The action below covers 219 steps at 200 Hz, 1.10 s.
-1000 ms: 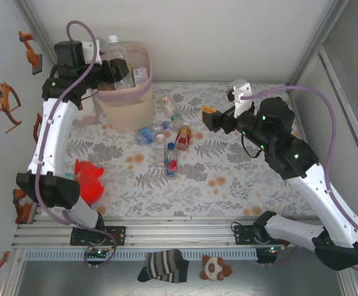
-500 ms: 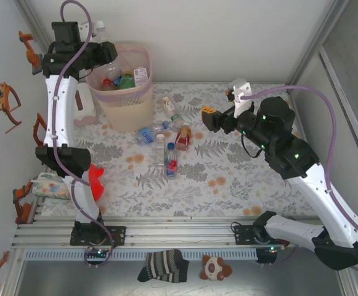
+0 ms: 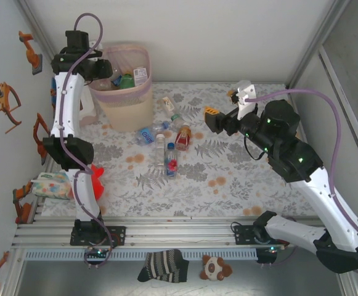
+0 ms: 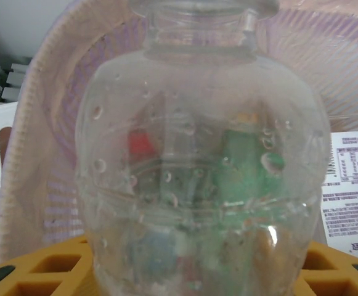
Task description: Put the plastic bottles in the bin
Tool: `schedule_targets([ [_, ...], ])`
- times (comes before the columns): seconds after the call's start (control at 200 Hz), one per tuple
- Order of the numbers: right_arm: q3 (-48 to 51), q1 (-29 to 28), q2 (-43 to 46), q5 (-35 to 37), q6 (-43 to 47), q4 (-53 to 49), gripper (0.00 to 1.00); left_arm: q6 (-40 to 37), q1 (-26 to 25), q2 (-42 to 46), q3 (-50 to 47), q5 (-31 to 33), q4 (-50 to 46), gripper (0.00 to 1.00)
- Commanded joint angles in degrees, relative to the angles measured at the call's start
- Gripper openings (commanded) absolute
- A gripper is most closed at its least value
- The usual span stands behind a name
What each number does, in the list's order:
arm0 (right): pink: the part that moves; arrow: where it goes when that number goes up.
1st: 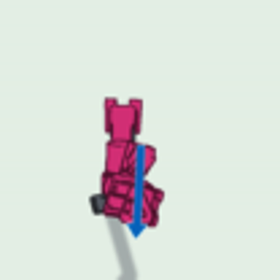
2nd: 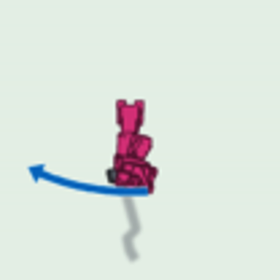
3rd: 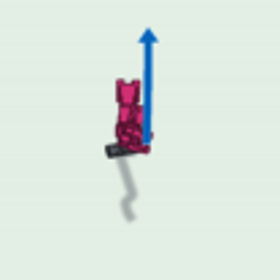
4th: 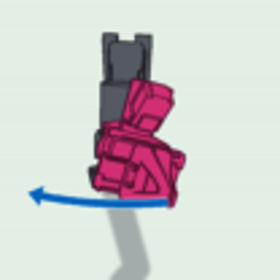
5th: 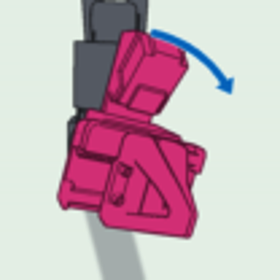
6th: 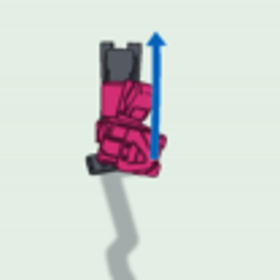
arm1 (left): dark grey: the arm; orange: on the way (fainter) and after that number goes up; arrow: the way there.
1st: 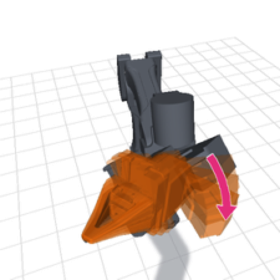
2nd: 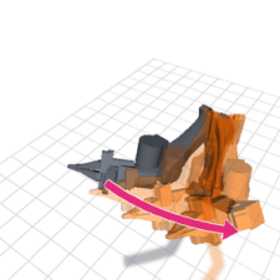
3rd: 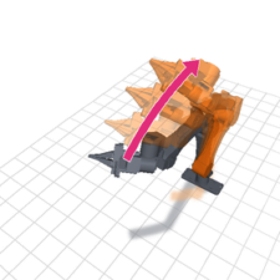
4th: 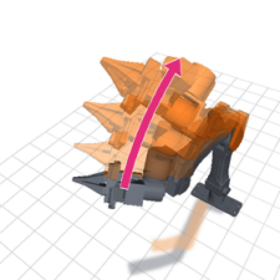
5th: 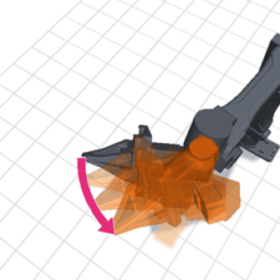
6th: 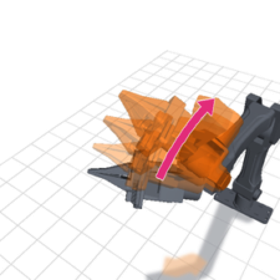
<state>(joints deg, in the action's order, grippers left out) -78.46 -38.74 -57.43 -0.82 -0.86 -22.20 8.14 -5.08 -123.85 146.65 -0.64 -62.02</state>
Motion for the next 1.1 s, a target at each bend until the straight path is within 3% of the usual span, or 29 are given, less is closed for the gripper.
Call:
schedule_targets([
  [0.0,0.6,0.3,0.9,0.6,-0.4,0.8,0.86,-2.4,-0.3,-0.4,-0.5,3.3,-1.9,0.47],
  [0.731,3.8,0.3,3.5,2.0,-0.5,1.8,0.85,-0.8,-2.5,-7.8,-0.9,5.1,-3.6,0.56],
  [1.092,4.4,0.3,3.6,2.5,-0.7,2.5,0.85,-0.3,-3.1,-5.6,1.5,5.6,-3.3,0.78],
])
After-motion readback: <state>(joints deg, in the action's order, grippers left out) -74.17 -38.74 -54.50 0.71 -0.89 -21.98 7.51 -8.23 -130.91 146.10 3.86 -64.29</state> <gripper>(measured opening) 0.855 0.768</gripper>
